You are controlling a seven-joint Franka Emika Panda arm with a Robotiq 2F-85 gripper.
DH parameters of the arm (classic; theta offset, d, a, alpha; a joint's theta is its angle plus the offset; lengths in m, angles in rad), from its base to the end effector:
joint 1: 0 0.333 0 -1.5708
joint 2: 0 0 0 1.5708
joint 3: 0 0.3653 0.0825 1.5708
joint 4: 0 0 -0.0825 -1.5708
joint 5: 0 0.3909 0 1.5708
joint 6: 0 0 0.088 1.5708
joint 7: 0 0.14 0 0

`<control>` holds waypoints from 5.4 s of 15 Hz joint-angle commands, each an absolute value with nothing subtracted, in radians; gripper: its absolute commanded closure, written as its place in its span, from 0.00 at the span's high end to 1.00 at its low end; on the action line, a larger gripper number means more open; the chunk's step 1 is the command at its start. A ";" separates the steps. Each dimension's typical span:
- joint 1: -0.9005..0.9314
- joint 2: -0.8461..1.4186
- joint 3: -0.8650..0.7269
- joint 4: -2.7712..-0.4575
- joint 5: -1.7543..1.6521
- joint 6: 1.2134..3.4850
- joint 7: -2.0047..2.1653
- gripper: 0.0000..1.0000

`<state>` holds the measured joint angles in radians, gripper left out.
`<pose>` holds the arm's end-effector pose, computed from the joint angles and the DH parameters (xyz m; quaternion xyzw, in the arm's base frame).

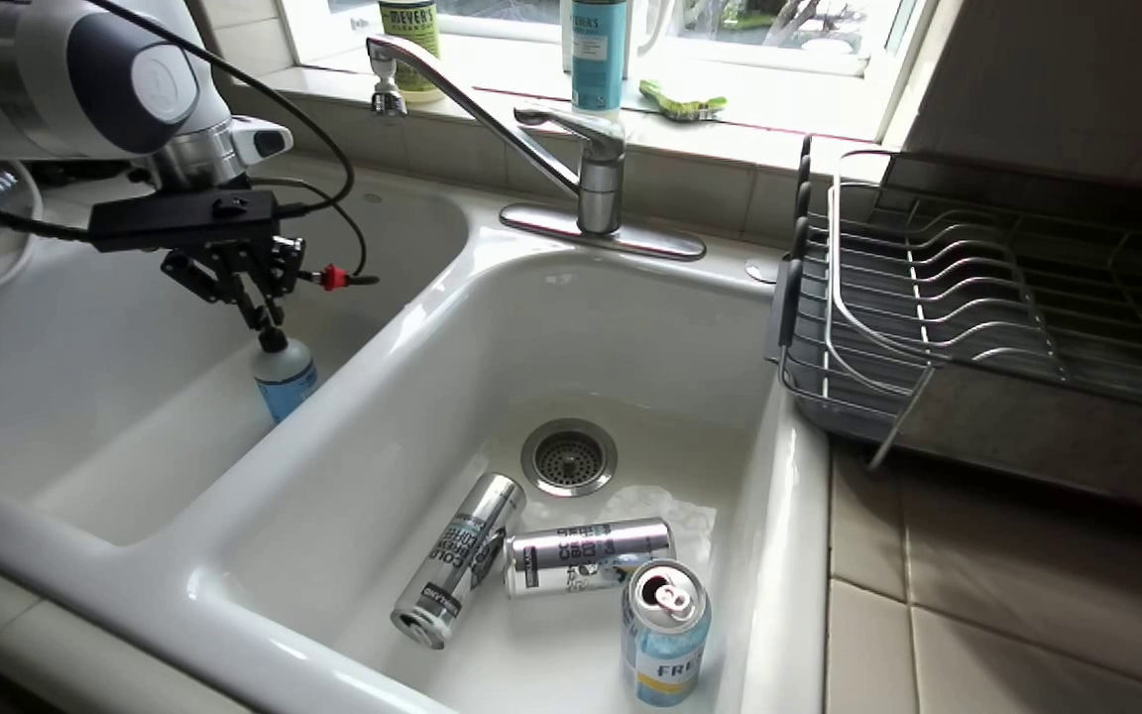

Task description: Remove the bottle from the sink and put it on the window sill

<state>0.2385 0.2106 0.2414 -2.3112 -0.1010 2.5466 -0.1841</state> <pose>0.4818 0.2507 0.2682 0.9320 0.3620 0.0168 0.0015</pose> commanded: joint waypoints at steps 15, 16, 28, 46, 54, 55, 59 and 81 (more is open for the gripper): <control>0.284 -0.180 0.300 -2.297 -0.070 2.225 -0.008 0.04; 0.287 -0.214 0.306 -2.281 -0.078 2.177 0.015 0.04; 0.288 -0.316 0.318 -2.216 -0.105 2.061 0.019 0.04; 0.154 -0.232 0.264 -1.510 -0.255 1.582 -0.019 0.04; 0.153 -0.168 0.246 -1.450 -0.260 1.609 -0.018 0.17; 0.153 -0.168 0.246 -1.448 -0.260 1.608 -0.018 0.17; 0.149 -0.142 0.243 -1.409 -0.266 1.607 -0.027 0.04; 0.131 0.376 0.166 -0.873 -0.266 1.585 -0.194 0.04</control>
<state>0.1311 0.3095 0.1691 -0.9689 -0.2561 1.6097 -0.1549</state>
